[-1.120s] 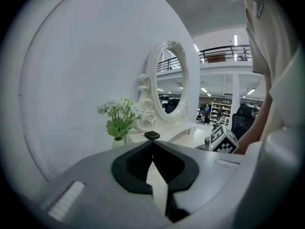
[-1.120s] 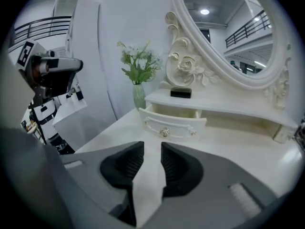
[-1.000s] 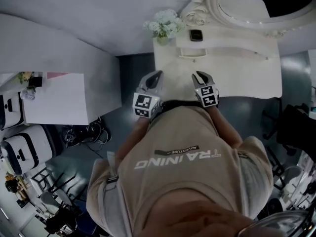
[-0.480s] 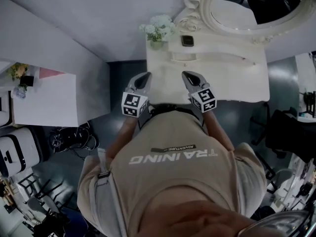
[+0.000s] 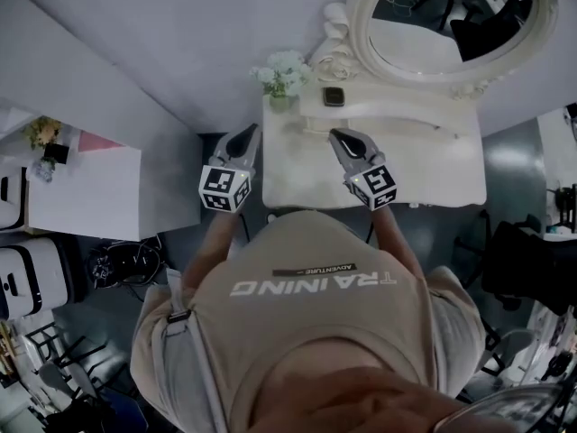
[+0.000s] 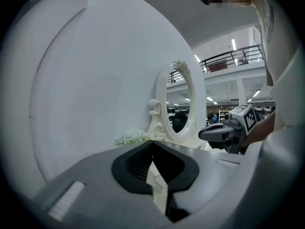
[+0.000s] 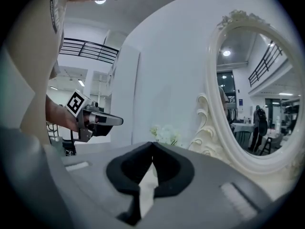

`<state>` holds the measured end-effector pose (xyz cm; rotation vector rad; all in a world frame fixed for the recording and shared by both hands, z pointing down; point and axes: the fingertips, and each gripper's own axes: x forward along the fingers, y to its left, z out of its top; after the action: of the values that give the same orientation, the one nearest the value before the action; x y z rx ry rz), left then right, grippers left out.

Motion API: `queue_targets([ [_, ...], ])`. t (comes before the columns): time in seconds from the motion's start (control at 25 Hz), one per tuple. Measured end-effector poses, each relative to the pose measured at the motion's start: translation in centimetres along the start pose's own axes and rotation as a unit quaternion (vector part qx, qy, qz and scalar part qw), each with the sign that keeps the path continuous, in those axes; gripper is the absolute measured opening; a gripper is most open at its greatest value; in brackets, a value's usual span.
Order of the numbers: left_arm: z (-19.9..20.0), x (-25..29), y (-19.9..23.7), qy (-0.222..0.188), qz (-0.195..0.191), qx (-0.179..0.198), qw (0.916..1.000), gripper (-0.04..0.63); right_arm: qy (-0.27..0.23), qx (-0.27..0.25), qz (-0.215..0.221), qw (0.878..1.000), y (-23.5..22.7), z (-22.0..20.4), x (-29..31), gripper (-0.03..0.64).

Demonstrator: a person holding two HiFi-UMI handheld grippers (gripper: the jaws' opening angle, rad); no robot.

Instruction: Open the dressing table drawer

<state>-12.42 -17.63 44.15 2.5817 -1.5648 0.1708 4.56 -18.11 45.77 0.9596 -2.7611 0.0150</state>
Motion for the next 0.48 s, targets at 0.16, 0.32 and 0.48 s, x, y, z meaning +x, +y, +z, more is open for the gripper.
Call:
queue_targets([
  [0.16,2.0,-0.5,0.5,-0.020,0.012,0.025,0.9994,0.008,-0.053,-0.017,-0.028,0.998,-1.6,3.2,-1.4,0.005],
  [0.32,1.5,-1.5,1.4,-0.024,0.031,0.010,0.9992,0.008,-0.077,-0.014,-0.063,0.995,-3.5,4.1,-2.6,0.003],
  [0.48,0.4,-2.1,1.4,-0.009,0.042,0.022,0.9988,0.008,-0.071,-0.002,-0.061,0.996,-4.1,3.7,-2.8,0.003],
])
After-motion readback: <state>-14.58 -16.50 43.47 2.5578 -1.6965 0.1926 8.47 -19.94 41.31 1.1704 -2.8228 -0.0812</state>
